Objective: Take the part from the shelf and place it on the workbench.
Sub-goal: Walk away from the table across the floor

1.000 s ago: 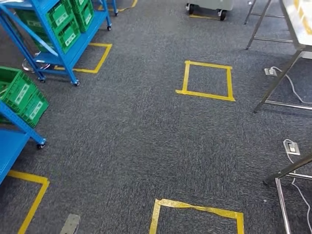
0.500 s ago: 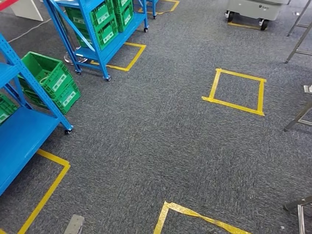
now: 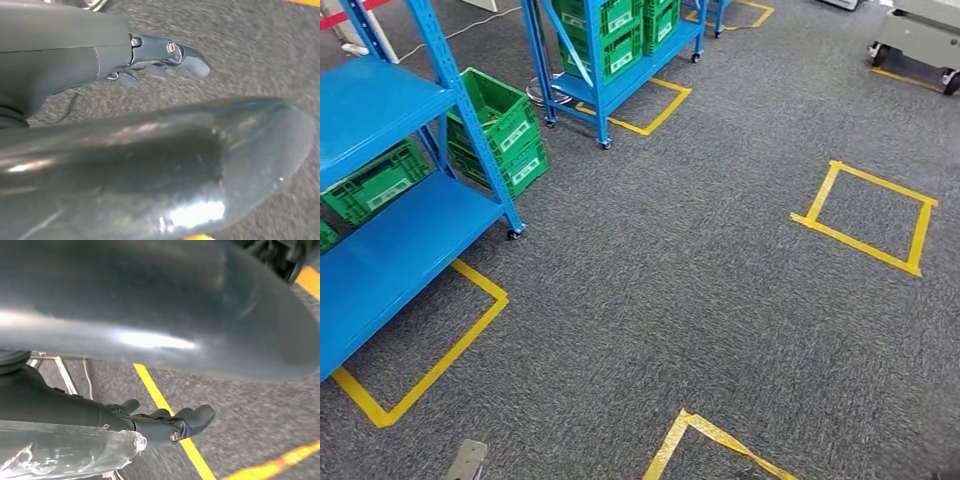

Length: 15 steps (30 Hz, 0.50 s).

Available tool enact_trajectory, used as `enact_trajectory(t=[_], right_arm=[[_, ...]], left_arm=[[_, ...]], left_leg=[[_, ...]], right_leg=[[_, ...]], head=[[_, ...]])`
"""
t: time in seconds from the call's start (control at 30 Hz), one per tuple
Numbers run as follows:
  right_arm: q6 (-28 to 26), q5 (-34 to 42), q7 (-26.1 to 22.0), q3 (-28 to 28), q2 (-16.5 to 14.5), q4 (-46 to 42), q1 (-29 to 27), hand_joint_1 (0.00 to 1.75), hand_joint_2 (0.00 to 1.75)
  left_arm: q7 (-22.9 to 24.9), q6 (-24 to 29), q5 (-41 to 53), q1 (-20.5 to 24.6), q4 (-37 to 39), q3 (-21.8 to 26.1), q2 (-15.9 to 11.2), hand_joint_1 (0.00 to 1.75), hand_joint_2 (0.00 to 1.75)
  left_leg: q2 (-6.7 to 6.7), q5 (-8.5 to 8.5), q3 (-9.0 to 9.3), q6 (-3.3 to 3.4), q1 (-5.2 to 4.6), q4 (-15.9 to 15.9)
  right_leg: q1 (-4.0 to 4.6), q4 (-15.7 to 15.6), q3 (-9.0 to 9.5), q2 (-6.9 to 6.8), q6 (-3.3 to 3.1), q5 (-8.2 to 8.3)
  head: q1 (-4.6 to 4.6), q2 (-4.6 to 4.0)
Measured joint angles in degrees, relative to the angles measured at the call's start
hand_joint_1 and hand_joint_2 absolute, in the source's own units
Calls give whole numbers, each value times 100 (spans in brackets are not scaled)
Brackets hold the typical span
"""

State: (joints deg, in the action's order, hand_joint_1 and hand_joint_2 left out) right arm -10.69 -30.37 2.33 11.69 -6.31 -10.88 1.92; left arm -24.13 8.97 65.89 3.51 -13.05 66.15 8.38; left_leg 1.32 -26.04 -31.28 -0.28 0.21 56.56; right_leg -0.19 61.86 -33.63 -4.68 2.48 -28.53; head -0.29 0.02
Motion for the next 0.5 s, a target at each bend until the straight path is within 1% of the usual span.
enact_trajectory(t=[0.03, 0.07, 0.1, 0.13, 0.17, 0.2, 0.23, 0.27, 0.3, 0.33, 0.37, 0.4, 0.43, 0.47, 0.5], right_arm=[[-2, -1, -2, 0, -1, 0, -4, 0, 0], [-4, -1, -4, 0, -1, 1, -17, 0, 0], [-4, -2, -4, 0, -1, 1, -34, 0, 0], [-4, -4, -5, 0, -1, 2, -49, 0, 0], [-3, -7, -8, 0, -1, 2, -57, 0, 0], [-2, -10, -11, 0, 0, 2, -60, 0, 0], [-1, -15, -17, 0, 1, 2, -59, 0, 0], [0, -20, -22, 0, 1, 2, -58, 0, 0], [-1, -24, -27, 0, 1, 2, -59, 0, 0], [-1, -27, -31, 0, 1, 2, -60, 0, 0], [0, -30, -34, 0, 0, 2, -64, 0, 0], [1, -34, -37, 0, -1, 2, -68, 0, 0], [3, -40, -39, 1, 0, 2, -68, 0, 0], [4, -46, -42, 2, 1, 2, -68, 0, 0], [4, -52, -44, 2, 1, 2, -65, 0, 0]], left_arm=[[1, 0, 1, 6, 0, 0, -2, 0, 0], [1, -1, 2, 19, 0, 0, -6, 0, 0], [-2, -2, 2, 27, 0, -1, -7, 0, 0], [-7, -4, 3, 26, 0, -1, -5, 0, 0], [-14, -6, 3, 19, 0, -1, -5, 0, 0], [-20, -8, 3, 11, 0, -1, -5, 0, 0], [-24, -9, 3, 9, 0, -1, -4, 0, 0], [-26, -10, 3, 11, 0, -1, -3, 0, 0], [-27, -13, 4, 18, 0, -1, -2, 0, 0], [-29, -16, 5, 22, 0, -1, -1, 0, 0], [-32, -19, 8, 21, 0, -1, -2, 0, 0], [-37, -20, 9, 16, 0, -1, -3, 0, 0], [-44, -21, 11, 5, 0, -1, -7, 0, 0], [-53, -21, 13, -5, 0, -1, -7, 0, 0], [-63, -21, 15, -5, 0, -1, -6, 0, 0]], left_leg=[[-64, 15, -11, 29, 11, -2], [-136, 25, -23, 51, 13, -1], [-221, 33, -33, 67, 10, -1], [-308, 36, -37, 74, 6, 0], [-400, 42, -37, 72, 3, 1], [-490, 46, -32, 66, 2, 2], [-576, 51, -28, 56, 4, 4], [-654, 53, -30, 39, 3, 9], [-730, 54, -45, 14, 4, 19], [-800, 59, -69, -20, 12, 21], [-873, 68, -96, -61, 23, 18], [-950, 80, -121, -104, 38, 7], [-981, 85, -135, -141, 52, 1], [-899, 56, -162, -174, 47, 48], [-741, -36, -245, -200, 36, 203]], right_leg=[[-12, 307, -132, 209, 22, -178], [-15, 694, -299, 354, 32, -373], [-14, 1058, -463, 416, 35, -515], [-12, 1286, -570, 444, 31, -567], [-10, 1306, -584, 458, 21, -507], [-11, 1106, -493, 483, 3, -349], [-17, 740, -322, 572, -17, -138], [-29, 345, -141, 750, -42, 31], [-46, 14, 19, 911, -54, 133], [-54, -195, 119, 1039, -65, 169], [-53, -278, 159, 1086, -79, 150], [-48, -309, 181, 1025, -92, 143], [-48, -328, 191, 952, -120, 149], [-53, -357, 214, 874, -152, 155], [-58, -390, 244, 788, -183, 160]], head=[[11, 0], [20, 0], [24, 0], [23, 0], [23, 0], [23, 0], [24, 0], [23, 0], [21, 0], [19, 0], [17, 0], [16, 0], [17, 0], [5, 0], [-16, 0]])
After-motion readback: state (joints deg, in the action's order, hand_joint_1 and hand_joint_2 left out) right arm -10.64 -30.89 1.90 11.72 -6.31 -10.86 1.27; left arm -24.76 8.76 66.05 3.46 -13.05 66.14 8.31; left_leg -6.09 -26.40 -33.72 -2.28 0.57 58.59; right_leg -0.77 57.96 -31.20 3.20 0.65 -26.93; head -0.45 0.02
